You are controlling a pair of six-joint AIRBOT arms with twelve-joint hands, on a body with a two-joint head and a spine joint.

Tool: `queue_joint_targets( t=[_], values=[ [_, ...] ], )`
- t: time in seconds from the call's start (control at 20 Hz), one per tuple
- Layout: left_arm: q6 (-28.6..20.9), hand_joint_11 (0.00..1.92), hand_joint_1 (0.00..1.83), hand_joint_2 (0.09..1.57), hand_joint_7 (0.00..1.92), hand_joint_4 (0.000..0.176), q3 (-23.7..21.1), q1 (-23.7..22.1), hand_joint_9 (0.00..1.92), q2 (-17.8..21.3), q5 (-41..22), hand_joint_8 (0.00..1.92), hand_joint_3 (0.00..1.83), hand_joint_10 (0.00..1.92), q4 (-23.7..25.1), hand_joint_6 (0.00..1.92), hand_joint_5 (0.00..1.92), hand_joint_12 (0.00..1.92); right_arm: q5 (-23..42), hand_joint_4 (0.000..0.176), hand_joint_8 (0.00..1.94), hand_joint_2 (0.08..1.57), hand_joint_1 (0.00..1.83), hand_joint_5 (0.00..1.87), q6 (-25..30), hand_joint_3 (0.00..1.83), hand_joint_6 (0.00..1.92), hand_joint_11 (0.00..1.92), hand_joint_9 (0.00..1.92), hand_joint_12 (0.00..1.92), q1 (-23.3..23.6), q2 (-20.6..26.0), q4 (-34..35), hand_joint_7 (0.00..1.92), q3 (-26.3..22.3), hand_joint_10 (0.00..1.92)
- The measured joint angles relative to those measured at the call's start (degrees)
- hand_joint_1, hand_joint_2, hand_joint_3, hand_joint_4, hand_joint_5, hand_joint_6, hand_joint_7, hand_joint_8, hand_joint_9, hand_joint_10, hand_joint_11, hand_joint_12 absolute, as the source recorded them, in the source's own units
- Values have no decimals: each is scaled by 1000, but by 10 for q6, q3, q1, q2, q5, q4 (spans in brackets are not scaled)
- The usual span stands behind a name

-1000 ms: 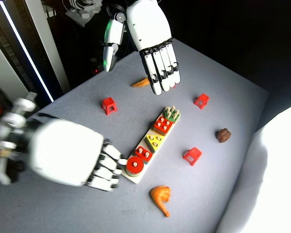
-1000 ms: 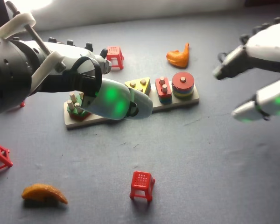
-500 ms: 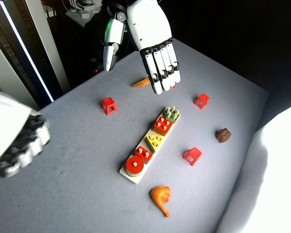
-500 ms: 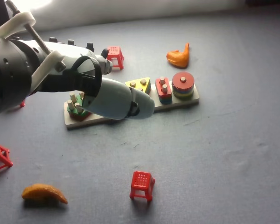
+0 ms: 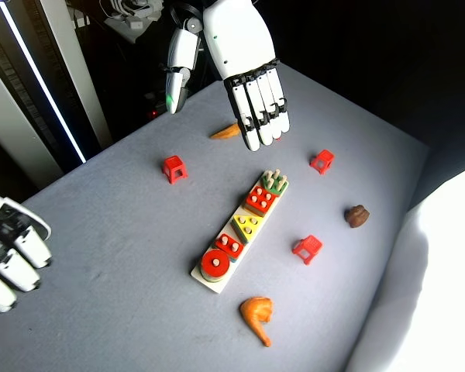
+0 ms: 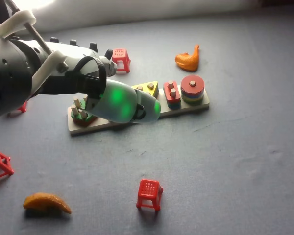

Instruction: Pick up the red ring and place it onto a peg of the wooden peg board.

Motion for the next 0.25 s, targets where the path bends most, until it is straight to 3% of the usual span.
queue_joint_targets(
  t=[0.25],
  values=[
    [0, 0, 0, 1075, 22, 0, 0, 0, 0, 0, 0, 4, 4, 0, 0, 2, 43, 0, -5, 0, 1941, 1392, 519, 1029, 17, 2, 1921, 1473, 1213, 1921, 1, -9, 0, 1120, 3, 1921]
  ],
)
